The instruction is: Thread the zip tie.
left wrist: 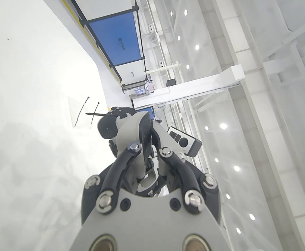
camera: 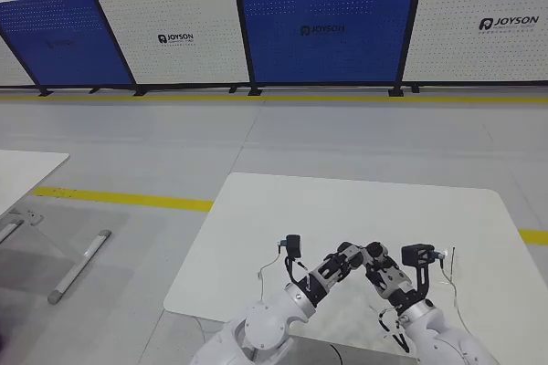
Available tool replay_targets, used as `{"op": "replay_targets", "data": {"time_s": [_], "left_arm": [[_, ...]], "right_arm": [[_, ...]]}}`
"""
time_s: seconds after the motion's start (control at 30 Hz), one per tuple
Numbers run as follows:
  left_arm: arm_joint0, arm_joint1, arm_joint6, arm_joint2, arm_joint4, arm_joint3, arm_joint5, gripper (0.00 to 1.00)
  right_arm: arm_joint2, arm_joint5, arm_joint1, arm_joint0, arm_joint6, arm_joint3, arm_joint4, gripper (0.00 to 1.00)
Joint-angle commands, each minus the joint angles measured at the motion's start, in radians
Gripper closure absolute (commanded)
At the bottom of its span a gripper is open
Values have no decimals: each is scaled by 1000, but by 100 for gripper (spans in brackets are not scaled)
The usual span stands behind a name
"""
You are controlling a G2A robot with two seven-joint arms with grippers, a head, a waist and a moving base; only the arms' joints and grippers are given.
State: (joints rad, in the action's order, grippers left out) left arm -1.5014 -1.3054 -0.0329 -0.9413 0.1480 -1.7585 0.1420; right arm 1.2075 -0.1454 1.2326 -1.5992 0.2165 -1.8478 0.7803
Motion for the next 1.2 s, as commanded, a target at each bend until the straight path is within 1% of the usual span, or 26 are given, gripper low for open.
{"op": "replay_targets", "data": {"time_s": [0.0, 0.1, 0.13, 0.43, 0.77, 1.17], "left_arm": [[0, 0, 0, 0, -1, -1, 0, 100], [0, 0, -1, -1, -2, -1, -2, 100], [-1, 0, -1, -1, -2, -1, -2, 100], [-4, 1, -3, -8, 3, -6, 4, 100], [-15, 3, -6, -9, 2, -33, 15, 100], [-22, 3, -4, -8, -4, -46, 21, 100]], "right_arm": [[-1, 1, 0, 0, -1, -1, 2, 85], [-3, 1, 0, 1, -1, -2, 3, 91], [-3, 2, 0, 1, 0, -2, 3, 100], [-10, 6, 1, 0, -5, 0, 14, 100], [-26, 7, 1, 2, 1, 13, 38, 100], [-25, 5, 1, -2, -1, 18, 36, 100]]}}
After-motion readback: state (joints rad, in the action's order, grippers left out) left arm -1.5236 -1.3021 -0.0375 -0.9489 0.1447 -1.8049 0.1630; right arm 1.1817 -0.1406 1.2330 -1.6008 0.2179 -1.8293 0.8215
